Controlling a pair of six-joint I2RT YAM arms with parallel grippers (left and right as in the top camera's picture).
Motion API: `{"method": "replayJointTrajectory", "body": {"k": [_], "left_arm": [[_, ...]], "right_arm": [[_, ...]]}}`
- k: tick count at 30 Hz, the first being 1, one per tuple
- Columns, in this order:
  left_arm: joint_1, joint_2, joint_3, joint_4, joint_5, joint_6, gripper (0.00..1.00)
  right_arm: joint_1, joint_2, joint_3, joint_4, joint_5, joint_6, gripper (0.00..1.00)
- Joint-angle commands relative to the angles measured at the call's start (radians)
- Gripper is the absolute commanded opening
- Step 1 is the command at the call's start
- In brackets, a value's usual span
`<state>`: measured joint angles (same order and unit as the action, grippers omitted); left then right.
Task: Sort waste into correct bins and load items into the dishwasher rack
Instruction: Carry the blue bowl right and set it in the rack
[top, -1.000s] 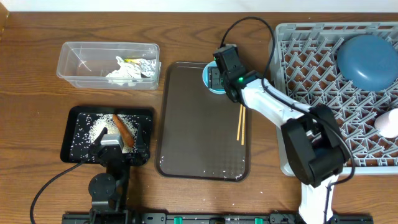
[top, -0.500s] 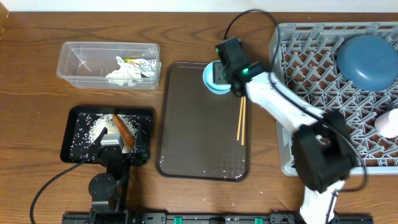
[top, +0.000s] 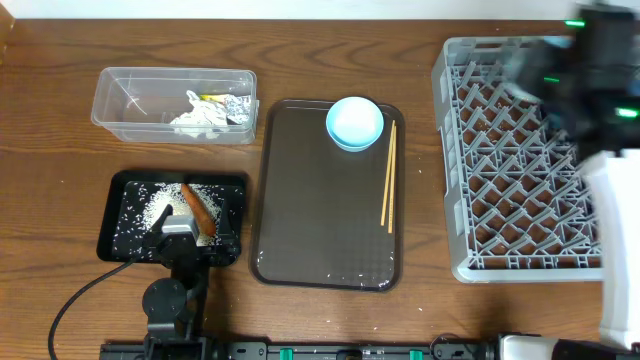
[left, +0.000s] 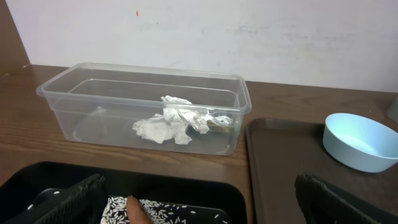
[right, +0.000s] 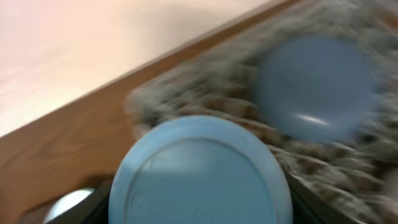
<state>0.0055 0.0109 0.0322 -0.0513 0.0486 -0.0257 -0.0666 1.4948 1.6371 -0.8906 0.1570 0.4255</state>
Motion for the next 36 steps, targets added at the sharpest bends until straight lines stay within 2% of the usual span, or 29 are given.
{"method": "replayJointTrajectory", "body": {"k": [1, 5, 9, 14, 21, 25, 30, 36], "left_arm": [[0.005, -0.006, -0.026, -0.018, -0.011, -0.001, 0.98], [0.005, -0.006, -0.026, -0.018, -0.011, -0.001, 0.98], [0.005, -0.006, -0.026, -0.018, -0.011, -0.001, 0.98], [0.005, -0.006, -0.026, -0.018, -0.011, -0.002, 0.98], [0.005, -0.006, -0.026, -0.018, -0.011, -0.001, 0.98], [0.005, -0.006, -0.026, -0.018, -0.011, -0.001, 0.98], [0.005, -0.006, -0.026, -0.018, -0.011, -0.002, 0.98], [0.005, -0.006, -0.026, -0.018, -0.011, -0.001, 0.98]], "right_arm": [[-0.148, -0.006, -0.002, -0.068, -0.017, -0.023, 0.55], [-0.295, 0.004, -0.032, -0.160, -0.074, -0.022, 0.55], [-0.354, 0.005, -0.110, -0.187, -0.102, -0.022, 0.57], [-0.375, 0.005, -0.238, -0.134, -0.094, -0.021, 0.57], [-0.373, 0.005, -0.407, 0.052, -0.075, -0.023, 0.59], [-0.373, 0.005, -0.429, 0.088, -0.067, -0.048, 0.65], [-0.373, 0.005, -0.428, 0.091, -0.048, -0.060, 0.84], [-0.372, -0.017, -0.421, 0.076, -0.078, -0.060, 0.86]]}}
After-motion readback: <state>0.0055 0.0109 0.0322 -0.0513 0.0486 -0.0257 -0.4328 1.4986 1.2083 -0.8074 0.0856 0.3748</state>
